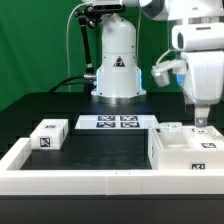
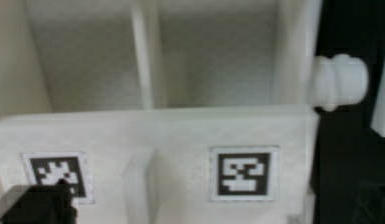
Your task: Assemble cabinet
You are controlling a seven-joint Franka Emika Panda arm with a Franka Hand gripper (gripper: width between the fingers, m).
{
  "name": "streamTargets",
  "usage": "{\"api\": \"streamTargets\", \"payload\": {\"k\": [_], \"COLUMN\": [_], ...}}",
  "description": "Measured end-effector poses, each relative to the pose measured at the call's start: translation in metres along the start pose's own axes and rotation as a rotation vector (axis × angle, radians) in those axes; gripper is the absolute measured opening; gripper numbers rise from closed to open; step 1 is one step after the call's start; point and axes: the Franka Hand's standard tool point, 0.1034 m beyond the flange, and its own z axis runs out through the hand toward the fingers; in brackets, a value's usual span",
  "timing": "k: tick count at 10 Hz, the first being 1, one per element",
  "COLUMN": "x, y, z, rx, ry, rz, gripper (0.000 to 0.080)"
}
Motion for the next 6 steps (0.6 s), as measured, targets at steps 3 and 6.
{"api": "streamTargets", "payload": {"k": [3,6], "x": [-0.005,-0.005], "y": [-0.023,-0.023], "z": [-0.012,-0.01], "rx": [-0.013,-0.01], "ry": [-0.012,-0.012], "rz": [0.003,0.005], "gripper": [0.0796,0.0796]}}
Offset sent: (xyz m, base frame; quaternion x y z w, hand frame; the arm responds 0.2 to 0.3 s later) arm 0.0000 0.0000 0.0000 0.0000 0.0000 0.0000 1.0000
